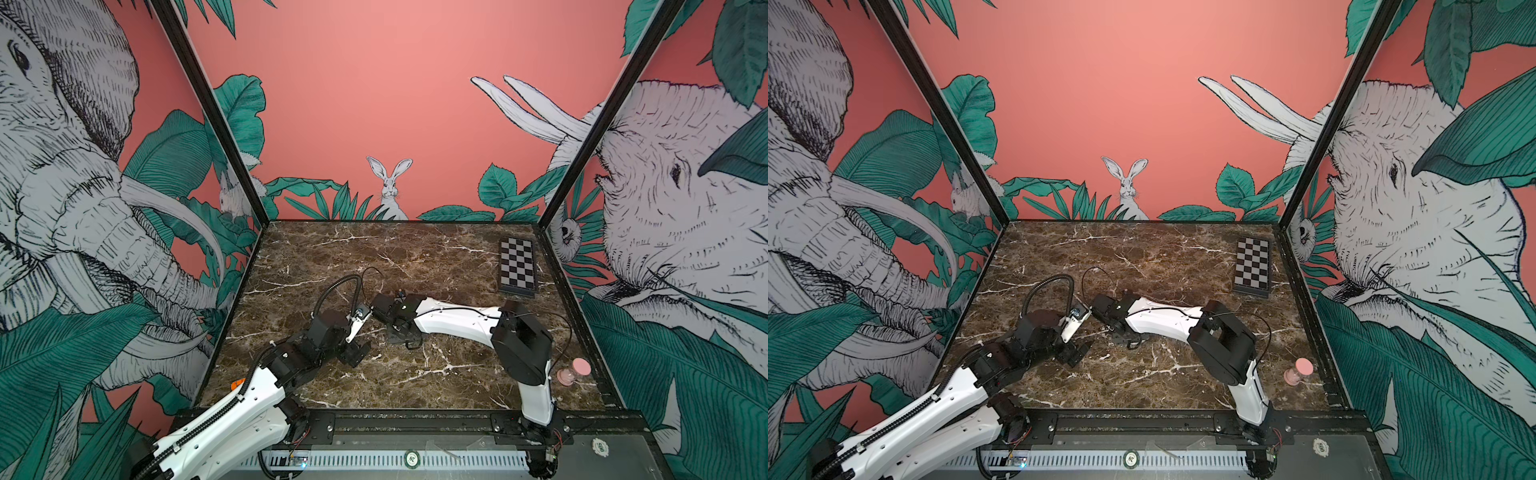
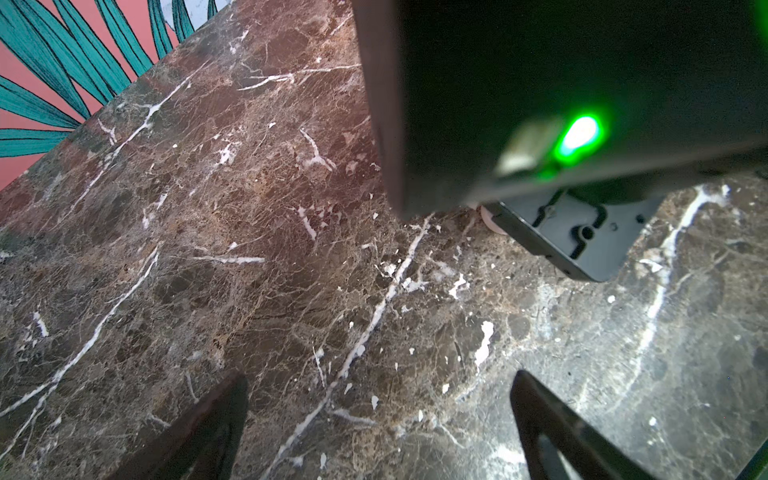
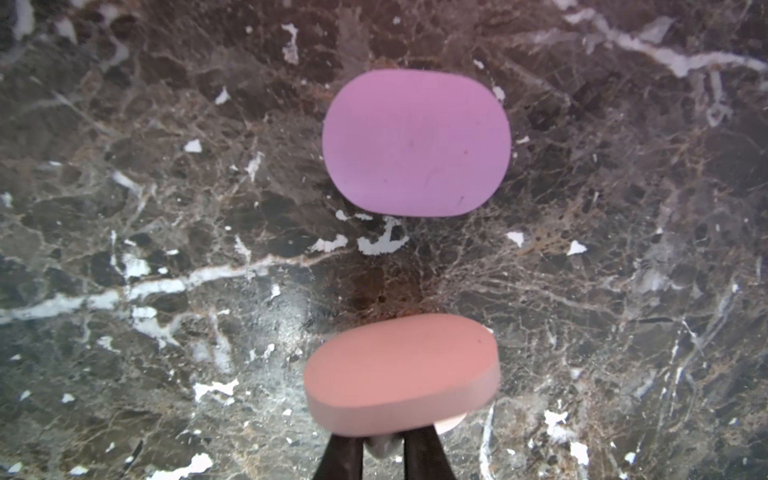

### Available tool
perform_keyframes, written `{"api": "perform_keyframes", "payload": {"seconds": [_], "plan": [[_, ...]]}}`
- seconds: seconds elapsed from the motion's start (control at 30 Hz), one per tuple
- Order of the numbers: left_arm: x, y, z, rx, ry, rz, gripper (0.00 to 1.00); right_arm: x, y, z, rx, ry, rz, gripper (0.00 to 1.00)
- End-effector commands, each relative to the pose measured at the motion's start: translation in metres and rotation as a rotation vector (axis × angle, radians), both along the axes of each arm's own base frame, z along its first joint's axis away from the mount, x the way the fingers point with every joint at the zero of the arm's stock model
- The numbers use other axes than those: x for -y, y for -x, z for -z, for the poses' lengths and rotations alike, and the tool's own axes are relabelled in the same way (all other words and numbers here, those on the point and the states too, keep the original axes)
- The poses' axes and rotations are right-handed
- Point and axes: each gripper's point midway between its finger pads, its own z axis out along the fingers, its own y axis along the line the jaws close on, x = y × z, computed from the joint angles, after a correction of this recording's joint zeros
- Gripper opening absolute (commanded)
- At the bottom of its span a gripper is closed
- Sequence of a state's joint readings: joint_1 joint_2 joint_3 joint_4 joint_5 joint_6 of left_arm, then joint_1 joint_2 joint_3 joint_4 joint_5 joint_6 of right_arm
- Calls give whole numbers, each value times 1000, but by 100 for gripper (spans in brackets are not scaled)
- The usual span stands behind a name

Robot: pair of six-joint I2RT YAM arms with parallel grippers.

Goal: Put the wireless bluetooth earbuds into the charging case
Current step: 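Press the earbud into the slot and open the right gripper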

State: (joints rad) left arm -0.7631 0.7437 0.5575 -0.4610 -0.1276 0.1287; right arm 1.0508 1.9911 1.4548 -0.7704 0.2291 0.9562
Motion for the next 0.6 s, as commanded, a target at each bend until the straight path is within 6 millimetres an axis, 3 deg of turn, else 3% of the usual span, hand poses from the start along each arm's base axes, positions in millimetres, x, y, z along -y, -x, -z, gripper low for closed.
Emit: {"api": "perform_keyframes", "payload": {"seconds": [0.0,0.57], "plan": [[3,-1,-11,19,15,15,99,-1,-4,1,9,13,5,14],[3,0,-11,19,14,16,99,-1,-3,1,2,11,5,22]]}}
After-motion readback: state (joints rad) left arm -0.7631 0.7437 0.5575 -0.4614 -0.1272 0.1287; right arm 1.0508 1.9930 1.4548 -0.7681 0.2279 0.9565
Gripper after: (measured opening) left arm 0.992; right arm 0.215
